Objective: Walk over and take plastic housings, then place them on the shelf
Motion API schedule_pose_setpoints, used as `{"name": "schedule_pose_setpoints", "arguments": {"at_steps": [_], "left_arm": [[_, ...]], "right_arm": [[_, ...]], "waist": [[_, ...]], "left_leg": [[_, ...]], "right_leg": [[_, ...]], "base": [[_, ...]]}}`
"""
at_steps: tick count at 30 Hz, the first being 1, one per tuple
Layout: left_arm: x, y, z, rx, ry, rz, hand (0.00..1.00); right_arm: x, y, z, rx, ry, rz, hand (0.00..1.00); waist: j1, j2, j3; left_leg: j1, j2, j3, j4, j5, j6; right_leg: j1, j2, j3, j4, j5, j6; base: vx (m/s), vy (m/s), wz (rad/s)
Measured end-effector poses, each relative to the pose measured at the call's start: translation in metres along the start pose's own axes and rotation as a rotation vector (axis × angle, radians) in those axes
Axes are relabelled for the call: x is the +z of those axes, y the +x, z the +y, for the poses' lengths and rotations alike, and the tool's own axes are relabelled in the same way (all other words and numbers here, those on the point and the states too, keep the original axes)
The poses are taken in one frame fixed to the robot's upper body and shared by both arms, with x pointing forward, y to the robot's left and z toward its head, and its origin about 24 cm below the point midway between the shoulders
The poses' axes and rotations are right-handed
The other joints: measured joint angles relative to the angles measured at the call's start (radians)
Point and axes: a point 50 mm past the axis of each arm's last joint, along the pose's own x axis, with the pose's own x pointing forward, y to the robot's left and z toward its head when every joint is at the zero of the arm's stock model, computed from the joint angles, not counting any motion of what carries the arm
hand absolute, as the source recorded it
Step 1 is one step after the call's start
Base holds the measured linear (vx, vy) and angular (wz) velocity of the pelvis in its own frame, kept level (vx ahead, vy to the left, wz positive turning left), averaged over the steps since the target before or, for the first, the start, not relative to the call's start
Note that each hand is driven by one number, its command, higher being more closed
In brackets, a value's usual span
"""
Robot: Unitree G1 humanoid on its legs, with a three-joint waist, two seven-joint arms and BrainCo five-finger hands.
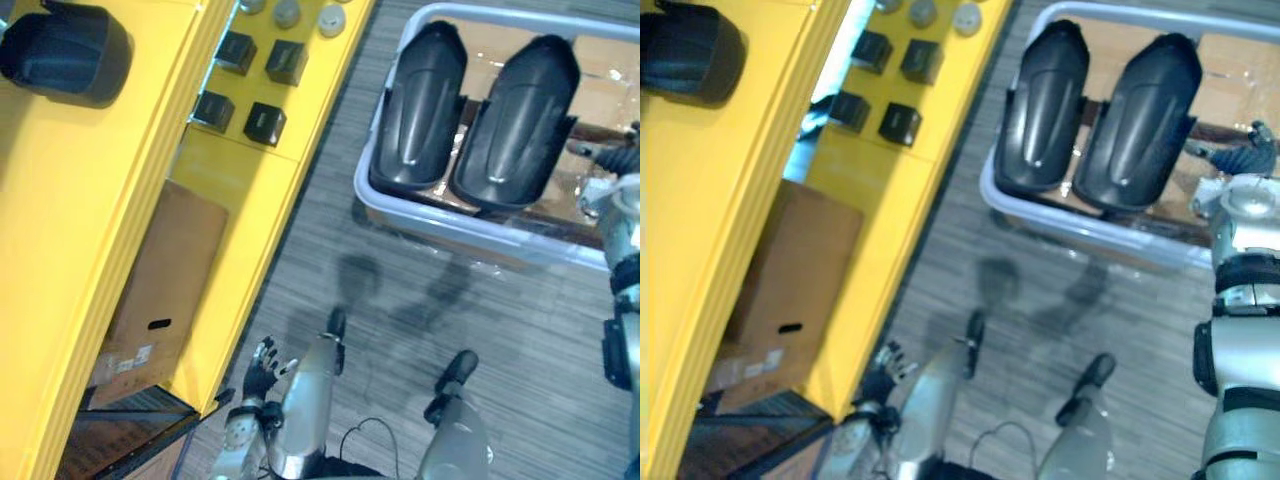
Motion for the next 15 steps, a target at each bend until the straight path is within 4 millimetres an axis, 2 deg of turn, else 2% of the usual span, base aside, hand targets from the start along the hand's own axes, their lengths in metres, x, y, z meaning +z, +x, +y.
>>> {"name": "schedule_pose_setpoints", "arguments": {"at_steps": [4, 7, 9, 10, 12, 13, 15], "left_arm": [[-0.003, 0.001, -0.002, -0.003, -0.017, 0.02, 0.0], [-0.001, 0.002, -0.007, -0.02, -0.018, 0.01, 0.0], [-0.002, 0.002, -0.007, -0.017, -0.031, 0.013, 0.0], [-0.003, 0.002, -0.007, -0.014, -0.042, 0.017, 0.0], [-0.004, 0.002, -0.008, -0.018, -0.038, 0.025, 0.0], [-0.007, 0.003, -0.011, -0.03, -0.027, 0.042, 0.0], [-0.008, 0.003, -0.013, -0.039, -0.022, 0.046, 0.0]], "right_arm": [[-0.002, 0.0, 0.003, 0.031, -0.031, 0.014, 0.0], [-0.002, 0.0, -0.004, 0.013, -0.081, 0.034, 0.0], [-0.003, 0.001, -0.006, 0.009, -0.084, 0.04, 0.0], [-0.003, 0.001, -0.007, 0.004, -0.092, 0.044, 1.0], [-0.002, 0.001, -0.012, -0.01, -0.109, 0.052, 1.0], [-0.001, 0.002, -0.024, -0.058, -0.127, 0.089, 1.0], [0.0, 0.002, -0.034, -0.116, -0.126, 0.127, 1.0]], "waist": [[0.005, 0.017, -0.012], [0.034, 0.021, -0.015], [0.039, 0.022, -0.016], [0.043, 0.025, -0.018], [0.047, 0.035, -0.025], [0.05, 0.051, -0.037], [0.059, 0.058, -0.042]], "left_leg": [[-0.023, -0.013, -0.023, 0.012, 0.0, 0.001], [-0.03, -0.013, -0.026, 0.015, -0.001, 0.0], [-0.03, -0.015, -0.027, 0.015, -0.001, 0.0], [-0.032, -0.016, -0.027, 0.015, -0.001, 0.0], [-0.041, -0.019, -0.031, 0.017, -0.001, 0.0], [-0.053, -0.023, -0.044, 0.022, -0.001, 0.0], [-0.056, -0.025, -0.049, 0.023, -0.004, -0.004]], "right_leg": [[-0.011, -0.012, -0.023, 0.023, -0.016, 0.003], [-0.021, -0.015, -0.026, 0.037, -0.023, 0.001], [-0.023, -0.017, -0.027, 0.043, -0.027, 0.001], [-0.029, -0.02, -0.027, 0.052, -0.03, 0.0], [-0.034, -0.024, -0.033, 0.056, -0.033, 0.001], [-0.034, -0.025, -0.048, 0.056, -0.034, 0.001], [-0.036, -0.025, -0.051, 0.056, -0.035, 0.001]], "base": [[-0.02, 0.025, 0.18], [-0.01, 0.006, 0.04], [0.0, 0.0, 0.0], [0.0, 0.0, 0.0], [-0.02, 0.008, 0.1], [-0.02, 0.008, 0.18], [-0.01, 0.006, 0.1]]}}
